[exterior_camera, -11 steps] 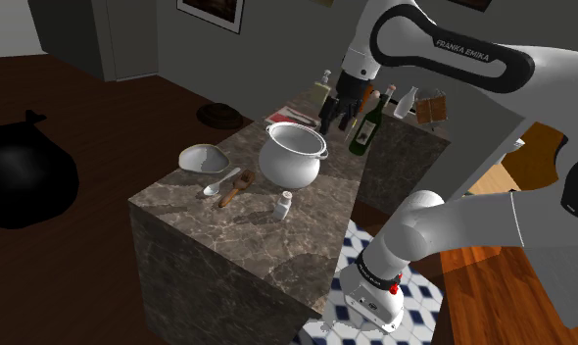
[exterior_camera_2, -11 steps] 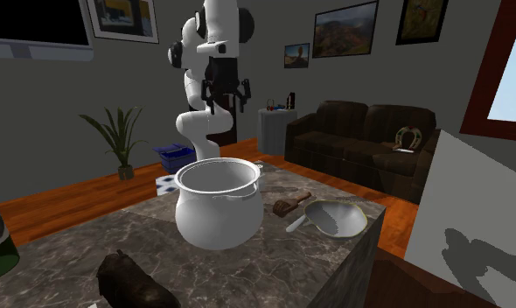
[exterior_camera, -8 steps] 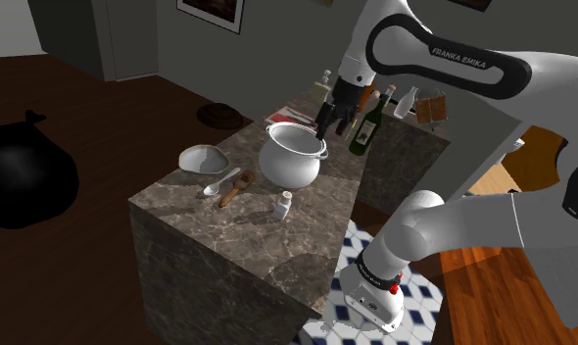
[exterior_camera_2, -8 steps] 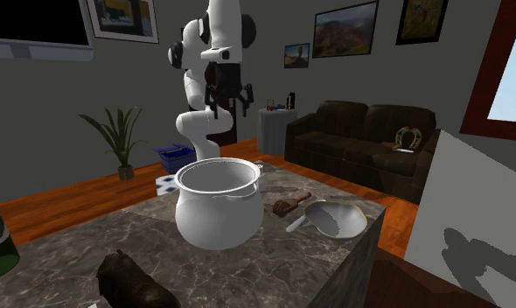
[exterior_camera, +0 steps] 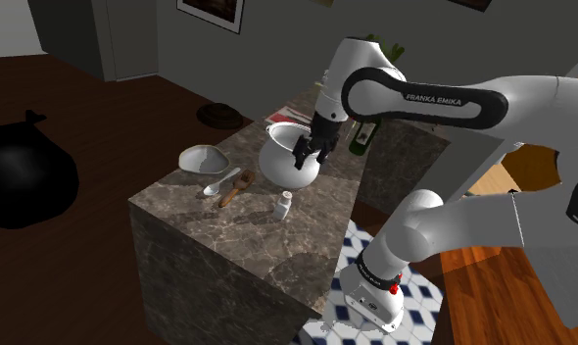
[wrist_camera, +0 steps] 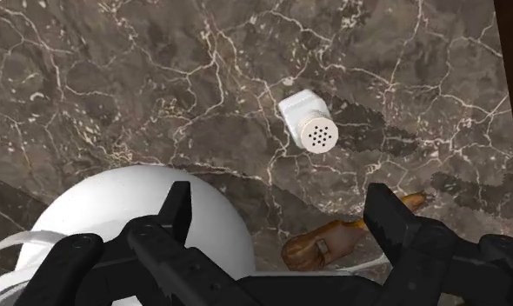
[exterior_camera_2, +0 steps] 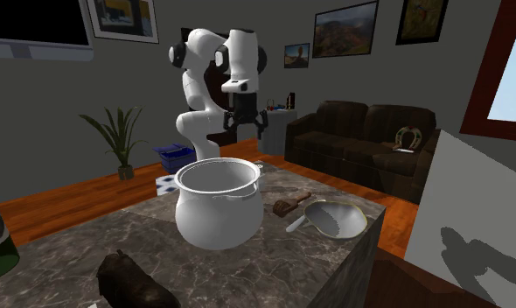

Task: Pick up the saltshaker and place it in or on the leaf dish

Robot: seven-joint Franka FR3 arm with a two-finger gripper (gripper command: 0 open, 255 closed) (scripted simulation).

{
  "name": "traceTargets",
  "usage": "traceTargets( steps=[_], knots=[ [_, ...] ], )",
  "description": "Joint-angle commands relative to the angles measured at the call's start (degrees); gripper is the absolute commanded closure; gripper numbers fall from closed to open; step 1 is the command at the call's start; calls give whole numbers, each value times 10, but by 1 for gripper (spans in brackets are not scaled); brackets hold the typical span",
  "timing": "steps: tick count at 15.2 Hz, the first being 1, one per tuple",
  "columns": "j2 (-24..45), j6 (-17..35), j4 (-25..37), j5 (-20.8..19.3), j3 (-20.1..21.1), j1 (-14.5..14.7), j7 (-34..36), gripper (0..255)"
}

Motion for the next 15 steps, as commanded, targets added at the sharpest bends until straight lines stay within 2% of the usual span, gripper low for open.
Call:
traceTargets(
  steps=[1, 5, 13, 15],
  knots=[
    [4, 37, -29, 14, 19, 8, 22, 0],
    [35, 119, -73, 42, 61, 25, 65, 0],
    [74, 198, -113, 53, 76, 29, 70, 0],
    [77, 204, -116, 54, 77, 29, 70, 0]
  ],
)
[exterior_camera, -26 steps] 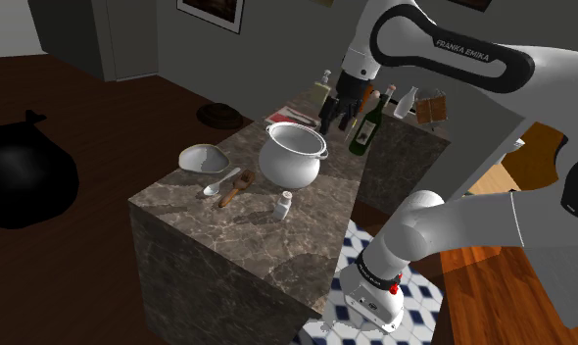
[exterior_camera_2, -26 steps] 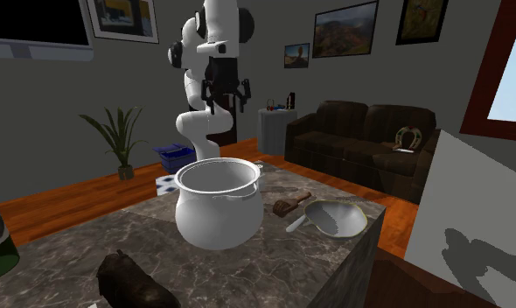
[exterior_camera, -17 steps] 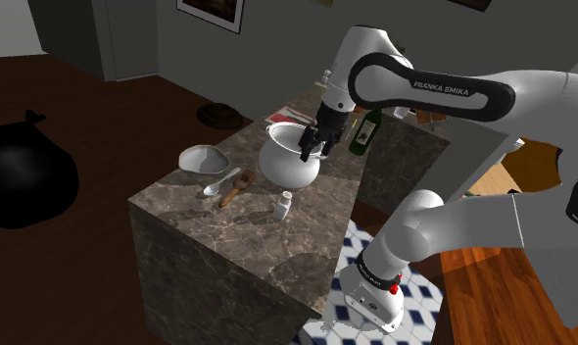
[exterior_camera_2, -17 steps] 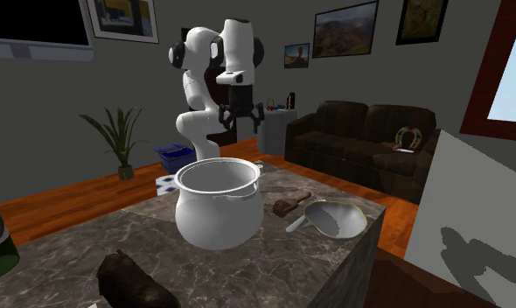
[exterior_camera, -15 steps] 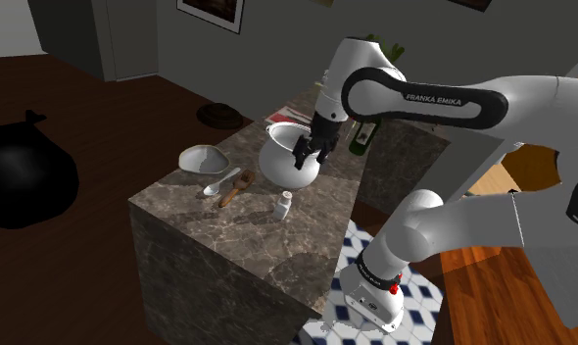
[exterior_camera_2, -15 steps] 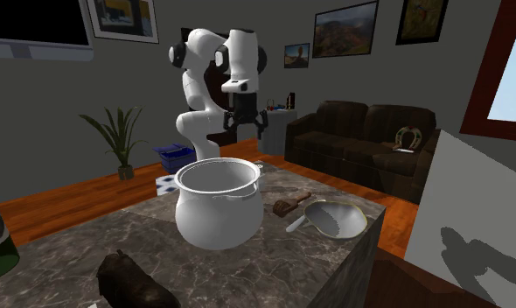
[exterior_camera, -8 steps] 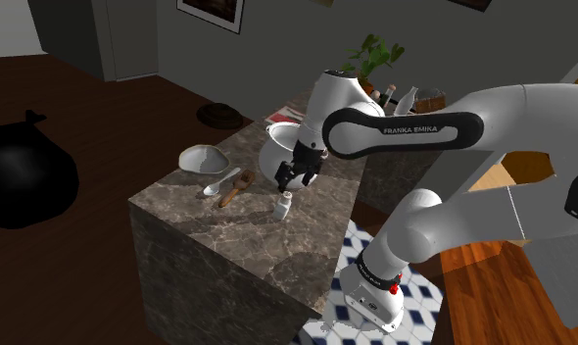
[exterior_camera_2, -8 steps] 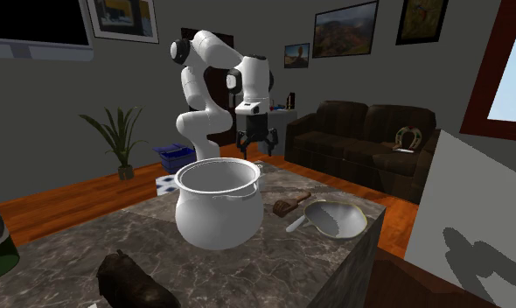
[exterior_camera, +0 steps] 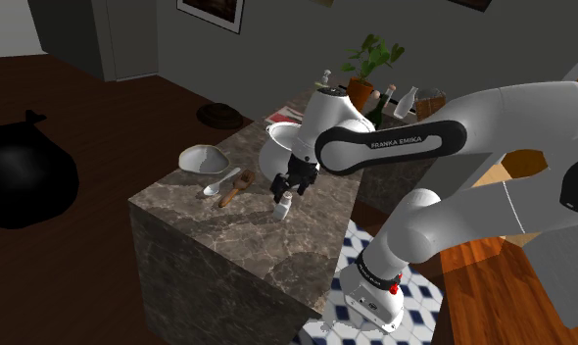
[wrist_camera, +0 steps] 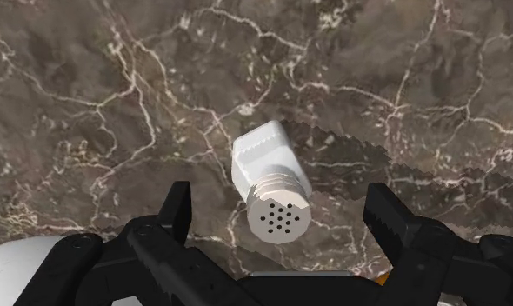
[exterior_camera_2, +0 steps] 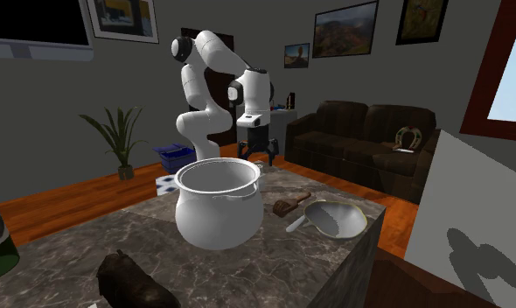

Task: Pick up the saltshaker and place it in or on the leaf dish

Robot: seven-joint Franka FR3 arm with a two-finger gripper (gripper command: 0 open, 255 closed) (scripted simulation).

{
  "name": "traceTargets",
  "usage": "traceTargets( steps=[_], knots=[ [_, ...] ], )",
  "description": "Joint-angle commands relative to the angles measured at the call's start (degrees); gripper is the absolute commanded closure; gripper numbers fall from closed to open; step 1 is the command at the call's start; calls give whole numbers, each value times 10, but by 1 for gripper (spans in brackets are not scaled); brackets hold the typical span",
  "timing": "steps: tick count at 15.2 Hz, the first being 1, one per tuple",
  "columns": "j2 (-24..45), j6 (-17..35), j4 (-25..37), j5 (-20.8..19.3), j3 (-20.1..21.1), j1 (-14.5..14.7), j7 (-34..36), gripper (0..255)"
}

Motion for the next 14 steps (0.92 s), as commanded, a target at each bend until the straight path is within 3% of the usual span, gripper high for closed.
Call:
traceTargets(
  steps=[1, 6, 7, 14],
  knots=[
    [1, 4, -2, 1, 1, 0, 0, 0],
    [1, 4, -2, 1, 1, 0, 0, 0],
    [1, 4, -2, 1, 1, 0, 0, 255],
    [1, 4, -2, 1, 1, 0, 0, 255]
  ],
)
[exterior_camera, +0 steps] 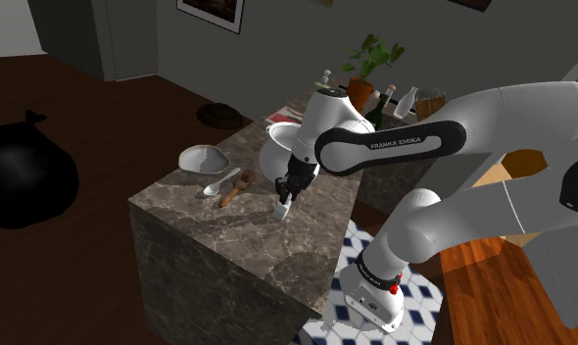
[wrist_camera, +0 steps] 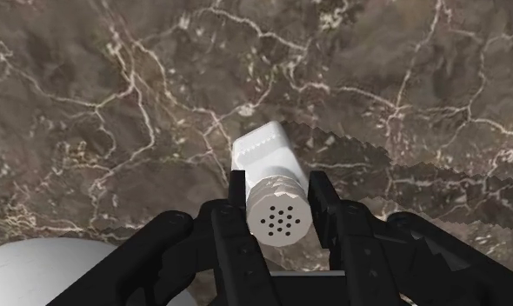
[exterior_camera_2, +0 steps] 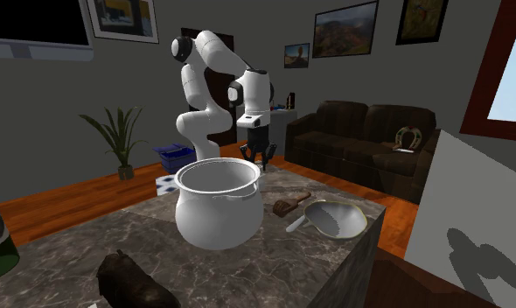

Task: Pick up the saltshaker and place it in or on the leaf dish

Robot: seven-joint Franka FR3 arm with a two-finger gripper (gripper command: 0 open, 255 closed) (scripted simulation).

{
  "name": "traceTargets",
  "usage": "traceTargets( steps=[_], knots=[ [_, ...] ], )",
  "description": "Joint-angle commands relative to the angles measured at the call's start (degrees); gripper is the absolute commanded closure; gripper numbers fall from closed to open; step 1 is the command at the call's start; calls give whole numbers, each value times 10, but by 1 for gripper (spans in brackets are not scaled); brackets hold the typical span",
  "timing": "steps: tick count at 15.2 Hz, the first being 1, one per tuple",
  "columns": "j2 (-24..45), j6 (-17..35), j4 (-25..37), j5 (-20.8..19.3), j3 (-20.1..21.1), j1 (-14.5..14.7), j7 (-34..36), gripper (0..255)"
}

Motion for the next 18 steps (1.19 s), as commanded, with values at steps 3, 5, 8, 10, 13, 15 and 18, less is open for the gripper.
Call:
traceTargets(
  steps=[3, 5, 8, 10, 13, 15, 18],
  knots=[
    [-6, -10, 5, -1, -1, 0, 0, 255],
    [-16, -30, 15, -3, -4, -1, 0, 255],
    [-29, -59, 31, -7, -8, -1, 1, 255],
    [-36, -78, 42, -9, -11, -2, 1, 255],
    [-46, -105, 60, -12, -15, -3, 1, 255],
    [-52, -123, 72, -14, -17, -4, 2, 255],
    [-58, -149, 91, -17, -21, -5, 2, 255]
  ],
)
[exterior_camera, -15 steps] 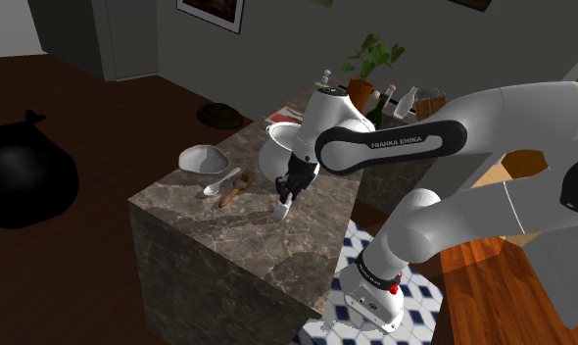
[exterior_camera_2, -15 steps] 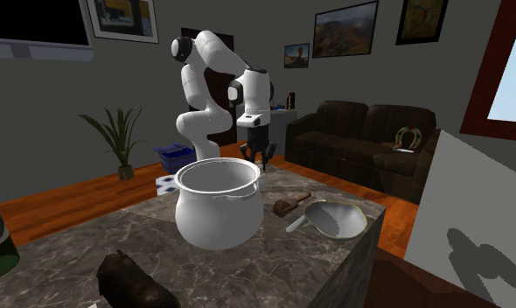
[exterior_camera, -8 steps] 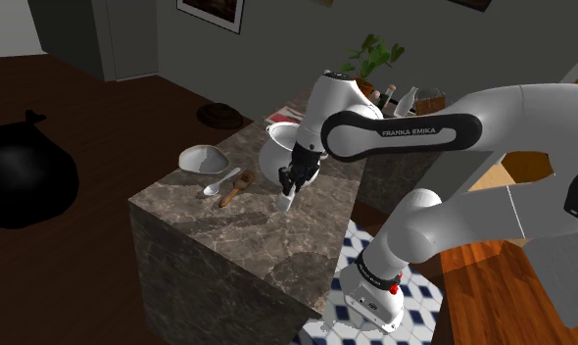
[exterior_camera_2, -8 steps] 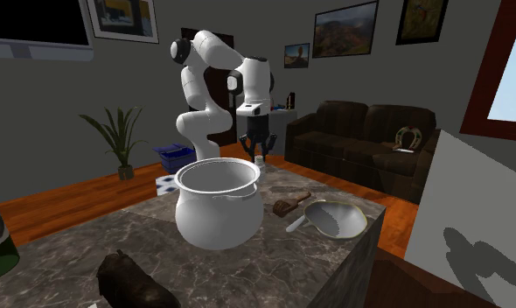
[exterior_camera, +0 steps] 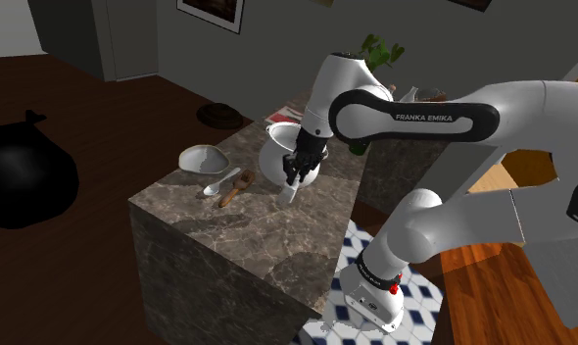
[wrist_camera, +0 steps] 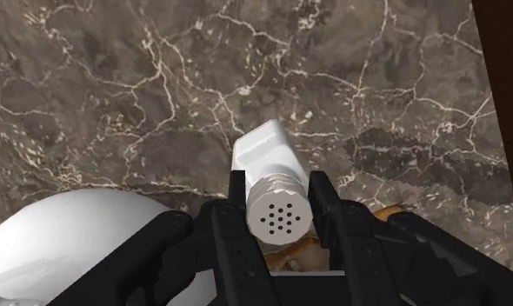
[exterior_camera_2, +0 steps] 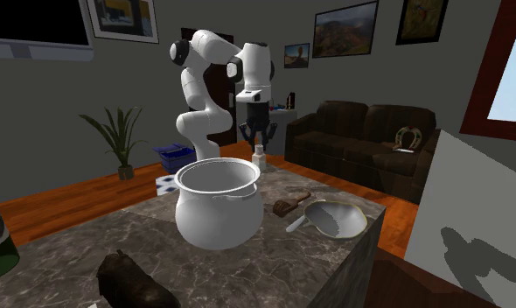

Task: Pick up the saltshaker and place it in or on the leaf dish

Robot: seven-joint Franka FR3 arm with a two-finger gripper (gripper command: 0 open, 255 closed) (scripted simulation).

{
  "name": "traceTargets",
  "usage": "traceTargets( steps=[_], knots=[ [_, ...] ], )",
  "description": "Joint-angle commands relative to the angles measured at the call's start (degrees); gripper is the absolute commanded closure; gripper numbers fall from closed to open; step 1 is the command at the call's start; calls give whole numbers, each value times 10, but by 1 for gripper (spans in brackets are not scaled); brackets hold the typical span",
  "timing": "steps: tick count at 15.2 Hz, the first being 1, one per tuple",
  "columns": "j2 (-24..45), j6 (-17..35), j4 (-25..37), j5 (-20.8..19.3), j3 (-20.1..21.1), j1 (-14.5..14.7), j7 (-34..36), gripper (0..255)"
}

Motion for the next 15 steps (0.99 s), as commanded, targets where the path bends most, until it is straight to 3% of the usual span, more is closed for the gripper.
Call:
traceTargets(
  steps=[1, 8, 15],
  knots=[
    [-4, -17, 13, -2, -3, -1, 0, 255],
    [-11, -67, 55, -8, -9, -3, 1, 255],
    [164, -35, 199, -31, 10, -29, 16, 255]
  ],
)
